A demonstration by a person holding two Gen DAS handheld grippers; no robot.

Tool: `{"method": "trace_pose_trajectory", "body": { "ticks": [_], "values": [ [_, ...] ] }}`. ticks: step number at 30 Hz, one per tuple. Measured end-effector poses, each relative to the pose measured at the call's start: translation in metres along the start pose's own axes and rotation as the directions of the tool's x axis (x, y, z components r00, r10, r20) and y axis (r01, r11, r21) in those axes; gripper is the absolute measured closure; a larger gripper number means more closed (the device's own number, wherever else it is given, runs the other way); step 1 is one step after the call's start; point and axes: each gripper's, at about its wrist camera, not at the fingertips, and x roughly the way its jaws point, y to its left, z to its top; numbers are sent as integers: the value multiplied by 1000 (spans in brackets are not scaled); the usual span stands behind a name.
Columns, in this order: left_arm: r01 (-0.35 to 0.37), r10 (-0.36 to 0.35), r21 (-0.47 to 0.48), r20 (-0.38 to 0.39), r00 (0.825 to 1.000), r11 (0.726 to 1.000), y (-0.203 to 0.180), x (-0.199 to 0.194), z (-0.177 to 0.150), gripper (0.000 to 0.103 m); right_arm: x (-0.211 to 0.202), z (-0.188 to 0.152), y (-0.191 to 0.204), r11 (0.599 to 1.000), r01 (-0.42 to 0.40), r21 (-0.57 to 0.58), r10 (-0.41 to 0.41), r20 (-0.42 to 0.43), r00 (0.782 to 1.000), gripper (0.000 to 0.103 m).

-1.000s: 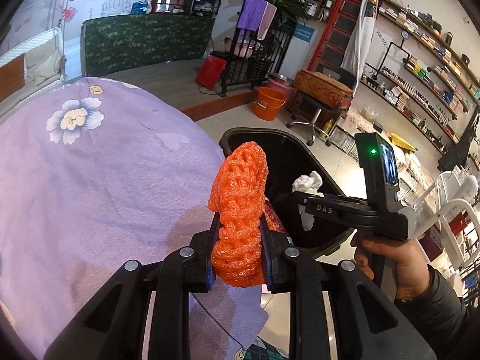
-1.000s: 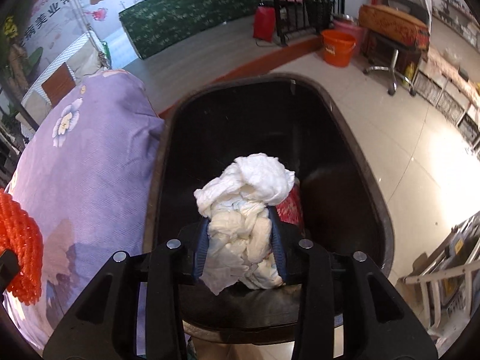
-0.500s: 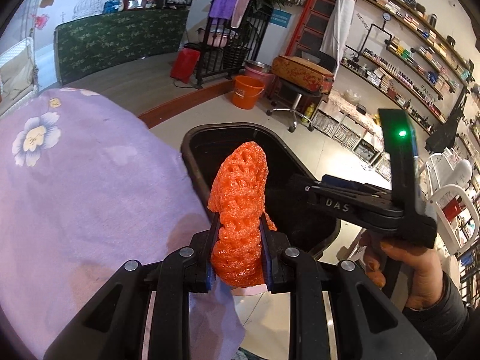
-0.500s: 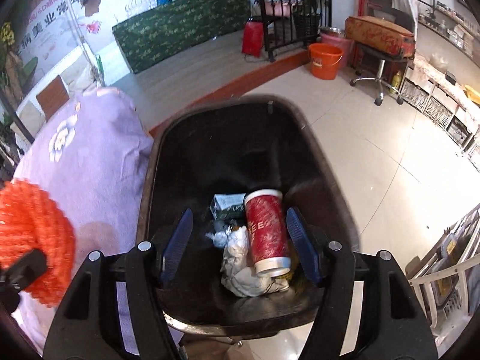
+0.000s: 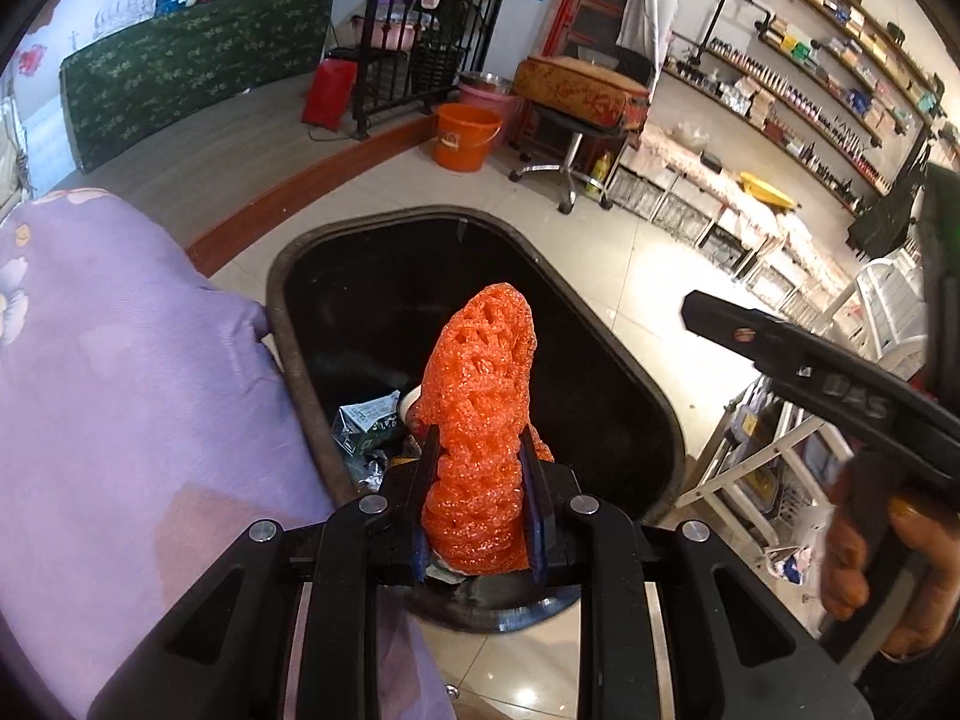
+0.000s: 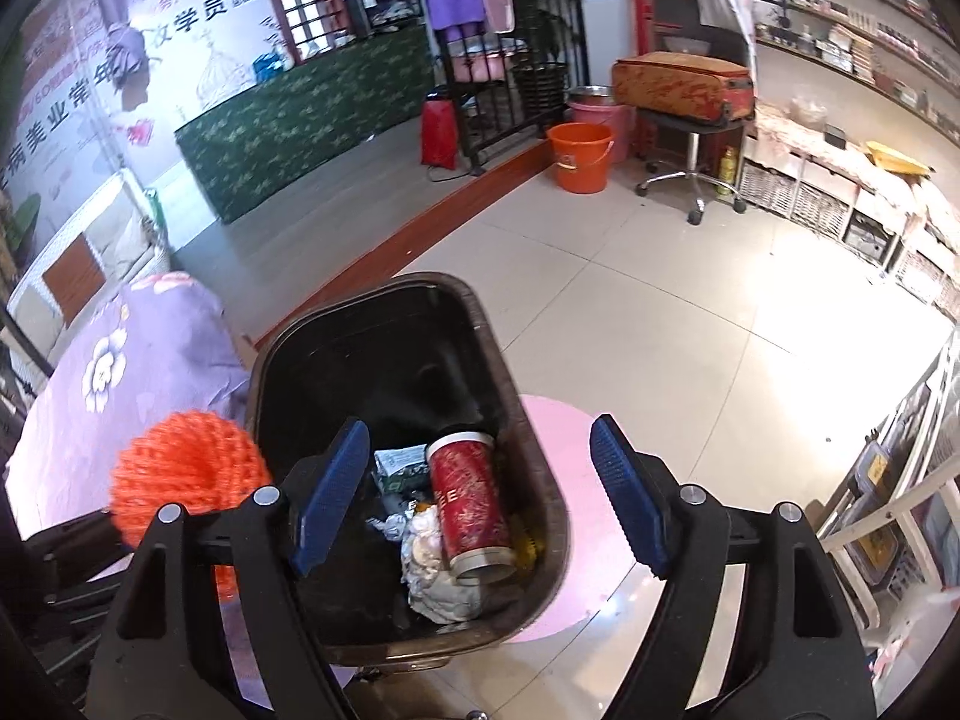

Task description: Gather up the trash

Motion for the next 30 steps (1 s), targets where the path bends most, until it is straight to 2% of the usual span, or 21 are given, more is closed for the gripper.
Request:
{"method": "trace_pose_trajectory", "body": {
  "ticks": [6, 9, 13, 17, 21, 24, 27, 30],
  "values": [
    [-12, 14, 35, -67, 998, 999, -3, 25, 4, 80, 0, -1, -7, 1000, 5, 15, -5, 5, 1000, 27],
    [3, -1, 21, -70, 998, 1000, -2, 25, 3, 71, -2, -2, -9, 1000, 14, 17, -15, 14, 1000, 27],
    [11, -11, 18, -14, 1000, 1000, -5, 13, 0, 35, -7, 0, -15, 999, 40, 30, -41, 35, 999, 25],
    [3, -5, 18, 73, 997, 1000, -9, -10, 0, 15, -11, 2, -18, 998, 56, 40, -59, 54, 997, 25],
    [-21, 18, 19, 143, 990, 1000, -9, -34, -2, 7, -16, 4, -17, 997, 56, 51, -60, 72, 996, 20],
    [-56, 52, 17, 186, 981, 998, -7, -53, -6, 6, -21, 4, -9, 998, 46, 48, -50, 93, 994, 16],
    [-129, 122, 11, 245, 962, 992, -3, -75, -11, 6, -26, 3, 2, 999, 23, 30, -26, 111, 993, 14],
    [-171, 170, -22, 289, 942, 985, 7, -97, -19, 6, -35, 1, 18, 1000, 13, -6, -12, 152, 988, 10]
  ]
}}
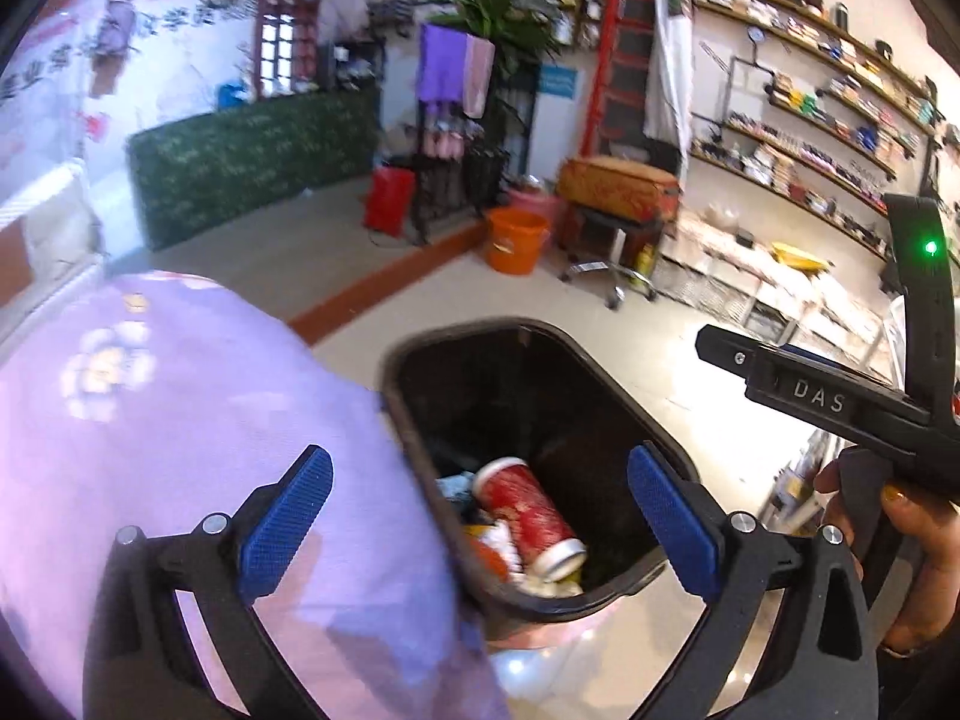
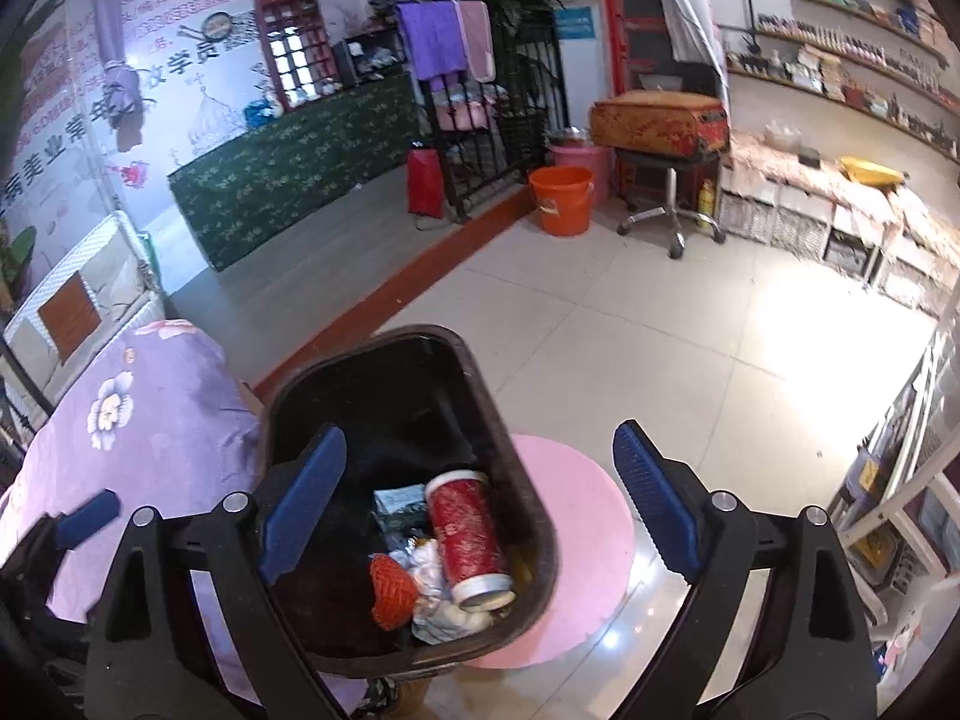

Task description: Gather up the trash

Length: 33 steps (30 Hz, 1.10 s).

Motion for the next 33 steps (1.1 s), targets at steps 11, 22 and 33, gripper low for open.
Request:
{"method": "trace_pose_trajectory", "body": {
  "ticks": [11, 22, 33],
  "values": [
    [-275, 286, -90, 149, 946, 957, 47, -82, -24, 6, -56, -24, 81, 988, -87, -131, 108, 155, 982, 6],
    [-464, 514, -259, 180, 838, 847, 78, -152, -65, 6, -130, -97, 154, 958, -100, -269, 178, 283, 943, 6],
    [-483, 560, -330, 202, 804, 811, 87, -175, -77, 6, -155, -110, 165, 943, -122, -308, 221, 310, 925, 6]
  ]
}}
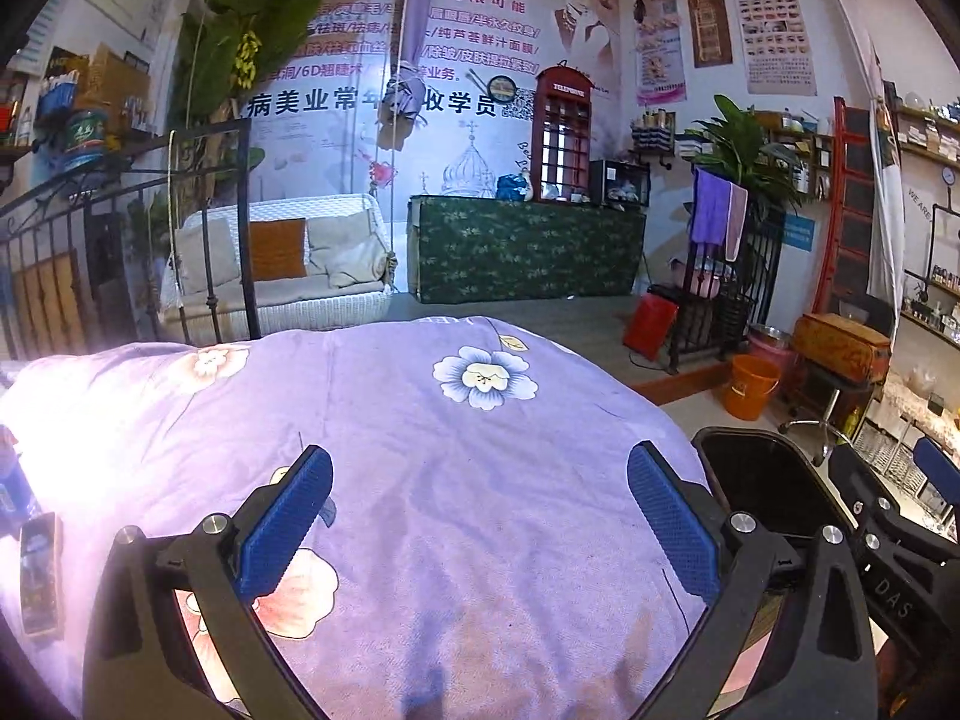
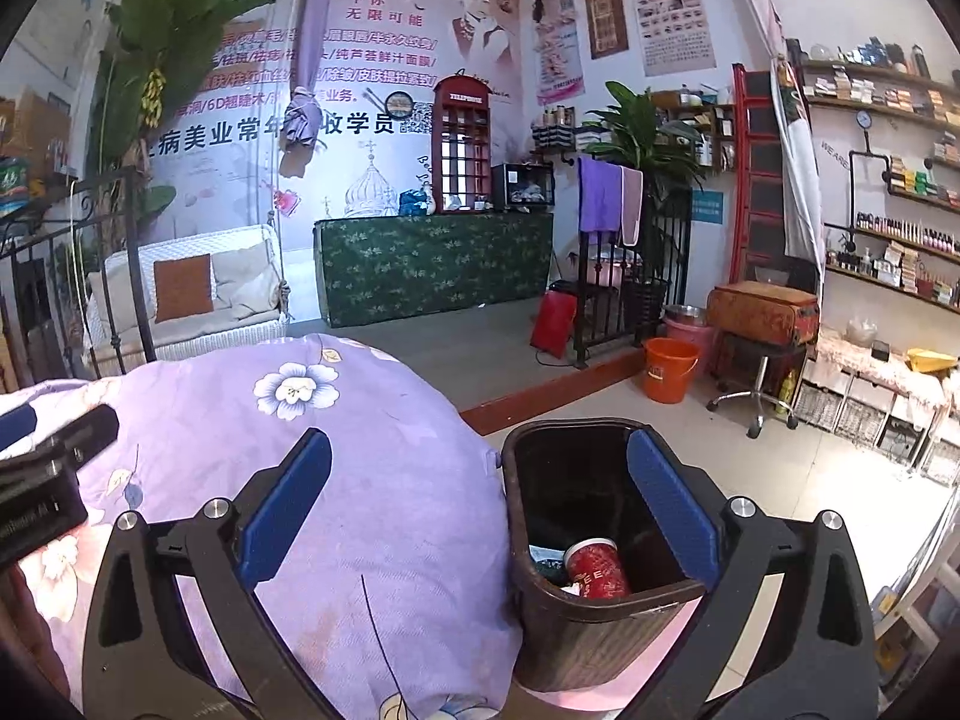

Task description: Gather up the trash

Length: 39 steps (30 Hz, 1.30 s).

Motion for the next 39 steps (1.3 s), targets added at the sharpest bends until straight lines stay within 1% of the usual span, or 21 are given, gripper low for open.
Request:
{"method": "trace_pose_trajectory", "body": {
  "ticks": [8, 39],
  "values": [
    [-3, 3, -13, 9, 1000, 1000, 4, -4, -1, 6, -4, 0, 3, 1000, -16, 0, 16, -2, 1000, 6],
    [3, -3, -21, 10, 1000, 1000, 3, -8, -5, 6, -3, -4, 0, 1000, -12, 3, 12, -11, 1000, 6]
  ]
}}
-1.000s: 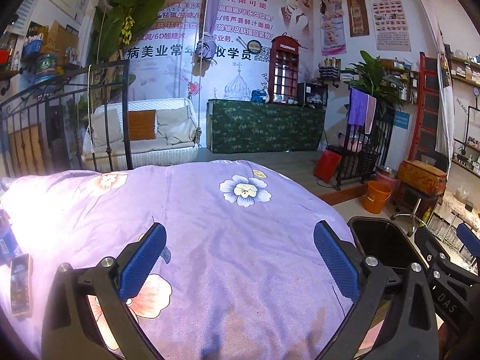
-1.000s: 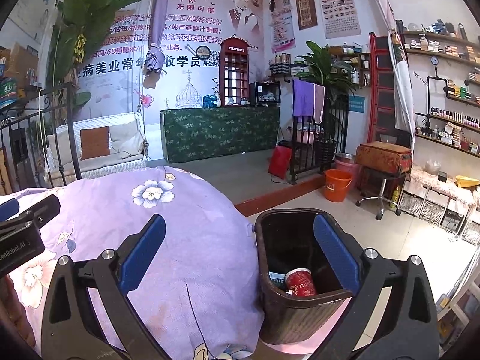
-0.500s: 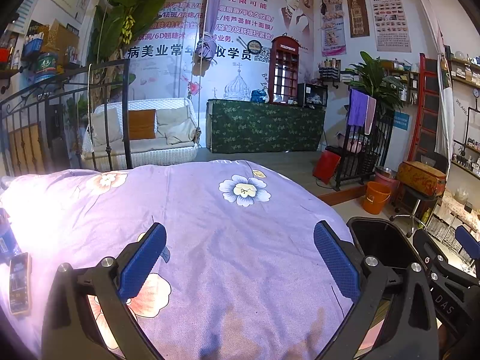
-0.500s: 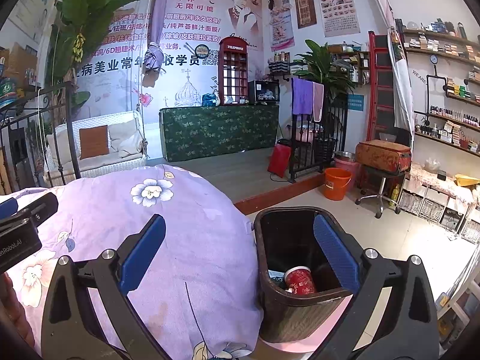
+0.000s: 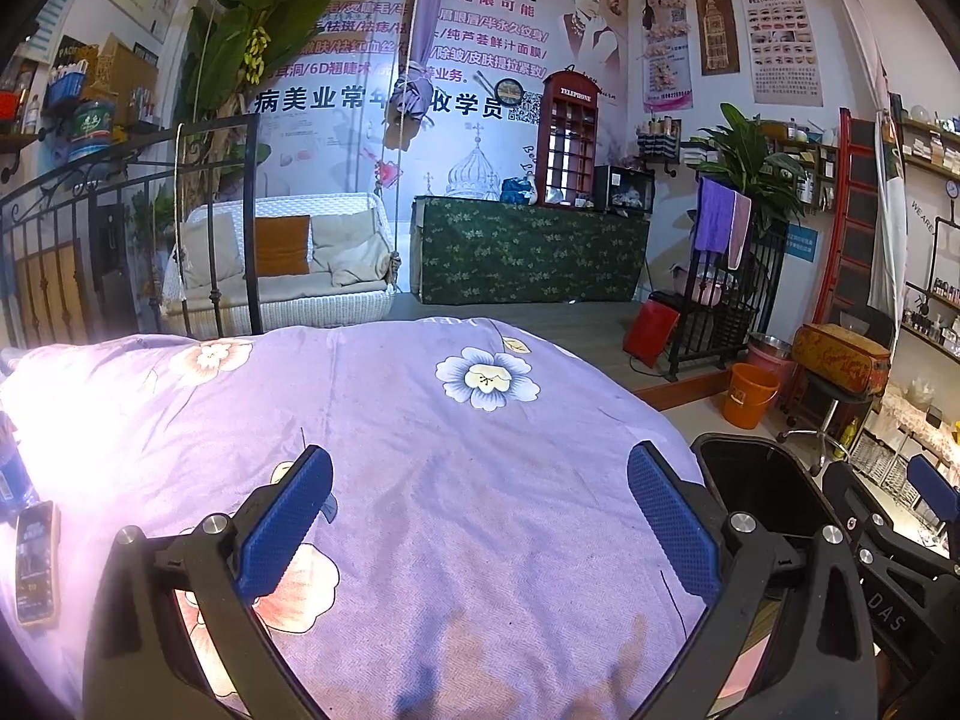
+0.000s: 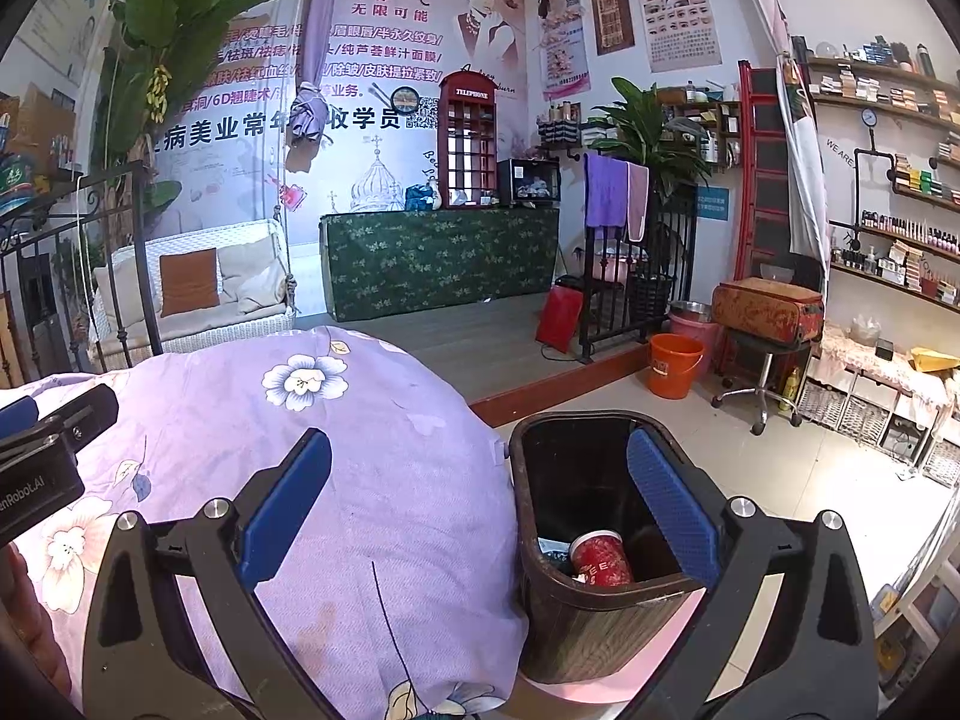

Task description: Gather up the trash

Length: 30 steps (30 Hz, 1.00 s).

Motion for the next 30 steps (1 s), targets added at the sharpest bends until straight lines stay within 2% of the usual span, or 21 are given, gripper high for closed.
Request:
{"method": "trace_pose_trajectory", "body": {
  "ticks": [30],
  "values": [
    [2, -2, -3, -30, 1000, 1000, -6, -2, -2, 6, 3, -12, 2, 1000, -3, -2, 3, -10, 1000, 6]
  ]
}}
